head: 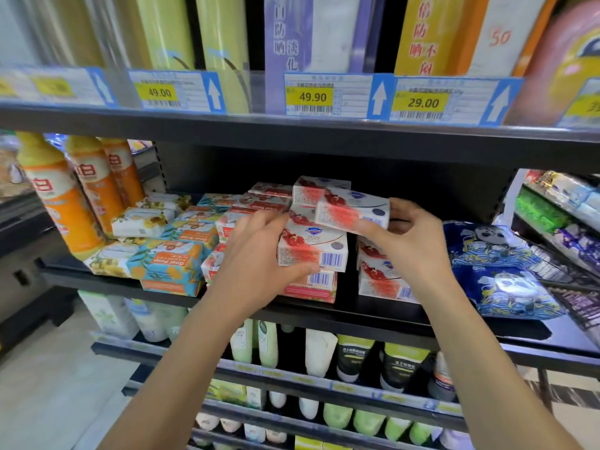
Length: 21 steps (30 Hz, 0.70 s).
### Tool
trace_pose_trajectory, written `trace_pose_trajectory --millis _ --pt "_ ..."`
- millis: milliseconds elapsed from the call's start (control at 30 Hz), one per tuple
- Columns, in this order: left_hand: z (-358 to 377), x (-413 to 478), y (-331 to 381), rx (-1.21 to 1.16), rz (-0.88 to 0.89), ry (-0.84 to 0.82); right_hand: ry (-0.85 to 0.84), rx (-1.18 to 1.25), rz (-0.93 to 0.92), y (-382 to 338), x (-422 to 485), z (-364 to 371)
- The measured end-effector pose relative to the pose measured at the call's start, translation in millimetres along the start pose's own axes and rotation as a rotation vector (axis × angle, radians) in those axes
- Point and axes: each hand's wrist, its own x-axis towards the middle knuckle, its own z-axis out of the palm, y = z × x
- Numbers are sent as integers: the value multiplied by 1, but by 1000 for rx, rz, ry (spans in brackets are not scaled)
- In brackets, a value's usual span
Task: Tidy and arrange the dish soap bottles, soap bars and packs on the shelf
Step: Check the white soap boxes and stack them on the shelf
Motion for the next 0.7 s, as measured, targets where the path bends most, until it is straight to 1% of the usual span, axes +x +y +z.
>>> trace_pose_trajectory --millis 67,133,267,467,700 --pt "6 6 -3 71 -6 -38 30 3 12 5 -10 -11" --pt "12 9 -8 100 -9 -40 58 22 35 12 -18 -21" --pt "17 7 -12 84 -21 19 86 72 69 24 -30 -39" --pt "19 6 -14 3 11 139 61 108 53 27 -40 -57" --pt "16 -13 -7 -368 74 251 11 -8 33 39 -71 -76"
